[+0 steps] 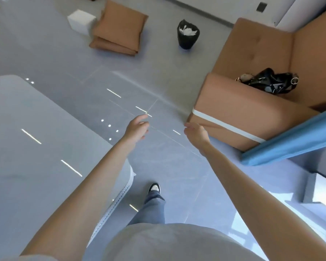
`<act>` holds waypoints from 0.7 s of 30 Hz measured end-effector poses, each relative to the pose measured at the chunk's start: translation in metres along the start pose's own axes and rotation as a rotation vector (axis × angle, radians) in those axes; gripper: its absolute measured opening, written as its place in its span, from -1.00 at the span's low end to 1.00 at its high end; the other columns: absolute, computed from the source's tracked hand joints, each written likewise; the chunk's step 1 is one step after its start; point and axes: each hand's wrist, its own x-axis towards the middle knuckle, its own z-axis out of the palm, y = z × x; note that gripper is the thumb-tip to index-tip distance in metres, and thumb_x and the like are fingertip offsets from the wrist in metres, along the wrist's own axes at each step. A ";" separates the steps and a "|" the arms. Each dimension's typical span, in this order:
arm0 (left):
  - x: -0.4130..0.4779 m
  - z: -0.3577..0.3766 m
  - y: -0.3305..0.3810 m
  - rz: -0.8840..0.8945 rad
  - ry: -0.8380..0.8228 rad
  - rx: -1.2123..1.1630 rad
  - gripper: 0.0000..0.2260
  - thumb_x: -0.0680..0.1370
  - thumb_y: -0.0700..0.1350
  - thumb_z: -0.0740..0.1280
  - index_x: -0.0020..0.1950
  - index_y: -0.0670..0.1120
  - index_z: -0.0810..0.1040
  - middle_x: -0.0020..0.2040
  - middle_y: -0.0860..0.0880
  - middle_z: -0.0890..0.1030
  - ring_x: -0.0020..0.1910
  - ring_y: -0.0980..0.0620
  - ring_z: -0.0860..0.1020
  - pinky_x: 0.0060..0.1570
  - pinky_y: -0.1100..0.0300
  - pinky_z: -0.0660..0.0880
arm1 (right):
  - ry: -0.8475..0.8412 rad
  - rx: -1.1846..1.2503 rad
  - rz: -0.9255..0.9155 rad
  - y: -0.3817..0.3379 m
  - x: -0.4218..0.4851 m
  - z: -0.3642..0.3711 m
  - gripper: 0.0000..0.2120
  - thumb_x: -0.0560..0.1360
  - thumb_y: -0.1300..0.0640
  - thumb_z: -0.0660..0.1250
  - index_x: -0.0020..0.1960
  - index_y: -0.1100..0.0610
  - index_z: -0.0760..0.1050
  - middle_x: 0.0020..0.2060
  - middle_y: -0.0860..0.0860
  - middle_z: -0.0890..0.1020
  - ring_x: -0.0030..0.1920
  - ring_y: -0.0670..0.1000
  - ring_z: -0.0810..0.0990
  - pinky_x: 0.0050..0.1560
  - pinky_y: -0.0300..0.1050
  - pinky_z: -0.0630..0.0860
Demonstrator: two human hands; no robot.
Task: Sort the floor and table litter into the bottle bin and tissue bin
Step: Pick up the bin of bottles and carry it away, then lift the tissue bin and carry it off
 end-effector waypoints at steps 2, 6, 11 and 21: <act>0.036 0.003 0.026 0.003 -0.036 0.026 -0.65 0.58 -0.21 0.17 0.35 0.00 0.42 0.07 -0.03 0.48 -0.02 -0.05 0.51 0.09 0.11 0.45 | 0.017 0.014 0.005 -0.017 0.036 -0.007 -0.68 0.54 0.20 0.14 0.21 0.00 0.51 -0.05 -0.02 0.54 -0.09 0.01 0.48 -0.21 -0.22 0.36; 0.110 0.006 0.082 0.030 -0.070 0.068 -0.65 0.59 -0.20 0.17 0.37 -0.01 0.40 0.14 -0.02 0.48 0.00 -0.04 0.52 0.11 0.09 0.46 | 0.073 0.007 -0.011 -0.051 0.099 -0.030 -0.72 0.53 0.21 0.16 0.15 -0.01 0.51 -0.03 -0.02 0.59 -0.02 0.06 0.53 -0.16 -0.20 0.40; 0.199 0.017 0.140 0.037 -0.090 0.082 -0.64 0.59 -0.20 0.17 0.39 -0.02 0.38 0.14 -0.03 0.48 0.01 -0.06 0.53 0.08 0.09 0.46 | 0.131 0.019 0.014 -0.089 0.184 -0.060 -0.66 0.55 0.20 0.14 0.26 0.05 0.51 0.11 0.05 0.63 0.08 0.12 0.57 -0.11 -0.16 0.45; 0.413 0.072 0.267 -0.039 -0.108 0.085 -0.63 0.59 -0.22 0.18 0.39 -0.03 0.38 0.07 -0.04 0.48 -0.12 0.00 0.53 -0.11 0.19 0.46 | 0.102 0.011 0.027 -0.170 0.407 -0.111 -0.66 0.55 0.21 0.16 0.29 0.09 0.48 0.19 0.07 0.58 0.22 0.10 0.52 0.18 -0.13 0.41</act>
